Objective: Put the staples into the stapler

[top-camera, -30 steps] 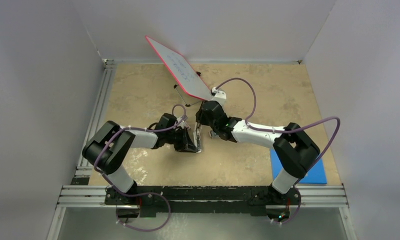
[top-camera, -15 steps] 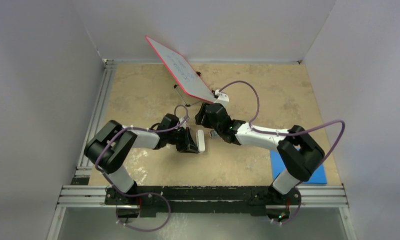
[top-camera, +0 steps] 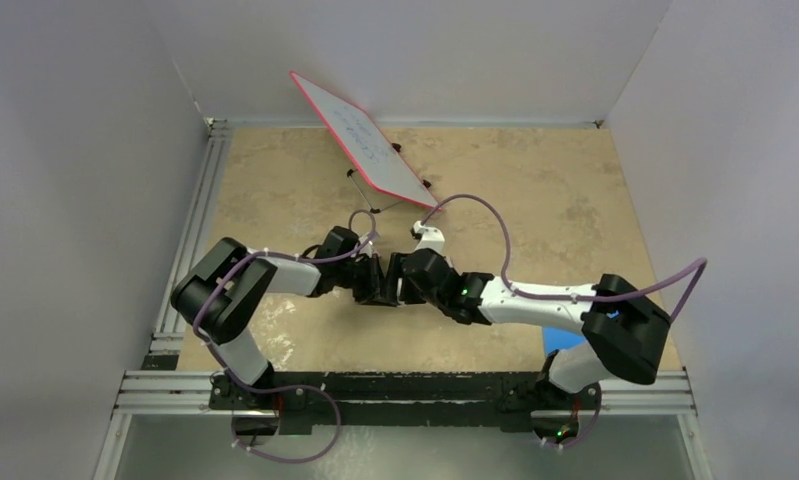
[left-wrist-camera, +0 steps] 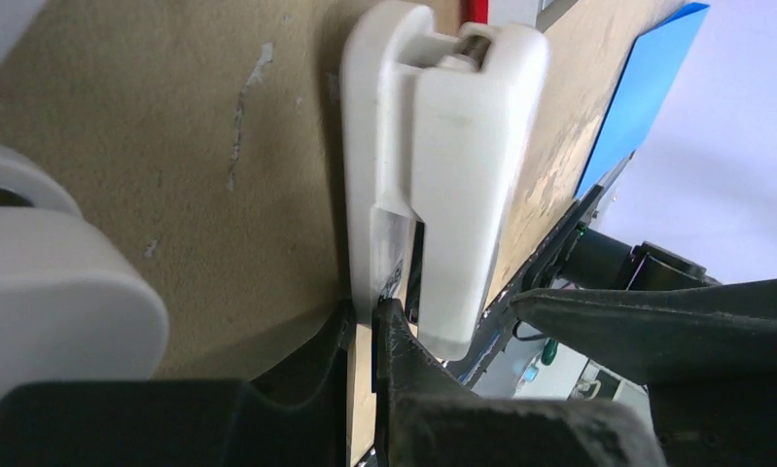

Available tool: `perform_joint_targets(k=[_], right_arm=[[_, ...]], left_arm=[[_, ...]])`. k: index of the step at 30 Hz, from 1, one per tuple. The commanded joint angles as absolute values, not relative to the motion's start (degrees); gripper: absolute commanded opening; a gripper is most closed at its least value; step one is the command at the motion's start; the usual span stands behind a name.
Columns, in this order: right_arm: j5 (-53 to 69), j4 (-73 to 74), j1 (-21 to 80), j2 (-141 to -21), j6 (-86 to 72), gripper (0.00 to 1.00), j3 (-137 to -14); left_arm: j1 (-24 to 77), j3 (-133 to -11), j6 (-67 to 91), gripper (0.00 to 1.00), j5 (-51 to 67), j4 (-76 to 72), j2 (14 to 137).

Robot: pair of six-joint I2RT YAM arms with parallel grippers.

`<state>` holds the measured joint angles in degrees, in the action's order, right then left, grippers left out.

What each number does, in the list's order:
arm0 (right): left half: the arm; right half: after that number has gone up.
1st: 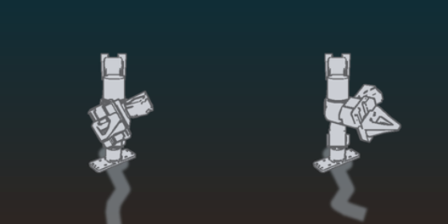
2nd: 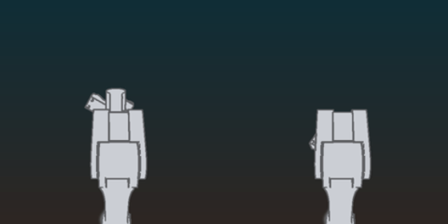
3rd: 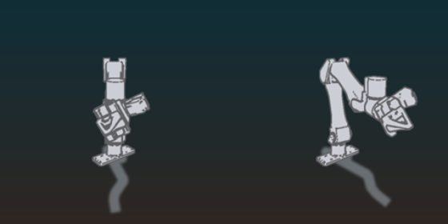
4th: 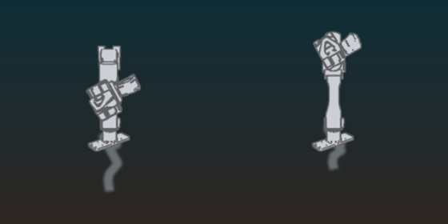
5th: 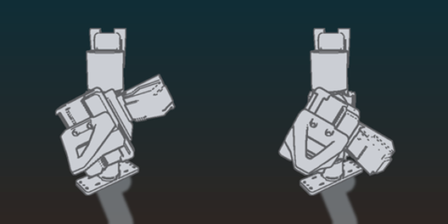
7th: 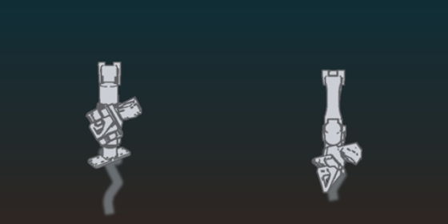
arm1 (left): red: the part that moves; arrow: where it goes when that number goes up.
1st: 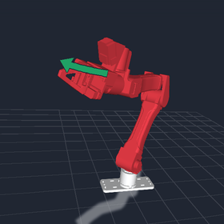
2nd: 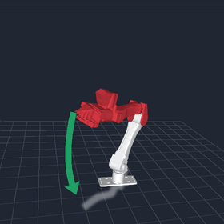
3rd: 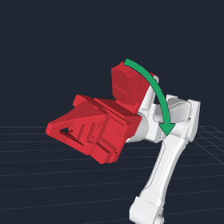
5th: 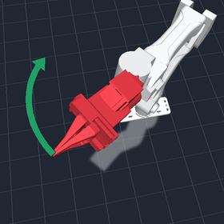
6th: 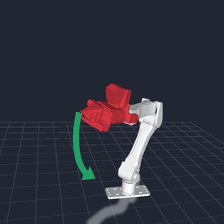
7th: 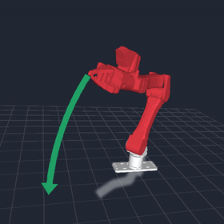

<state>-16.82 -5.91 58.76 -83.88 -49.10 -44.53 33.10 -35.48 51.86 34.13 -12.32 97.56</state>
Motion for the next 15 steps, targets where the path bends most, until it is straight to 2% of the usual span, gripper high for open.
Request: perform_joint_targets(k=[1, 11, 15], right_arm=[[-19.3, -1.0, 59.4, -85.0, -54.9, 0.66, -44.0], [-20.3, -0.1, 59.5, -87.0, -57.5, 0.48, -43.9], [-20.0, 1.9, 59.5, -89.4, -58.9, 0.47, -44.2]], left_arm=[[34.3, -34.8, 50.7, 0.00, 29.8, -8.2, 100.4], [34.2, -34.0, 50.1, 0.00, 29.7, -8.8, 100.6], [34.1, -34.1, 50.0, 0.00, 29.6, -8.8, 100.7]])
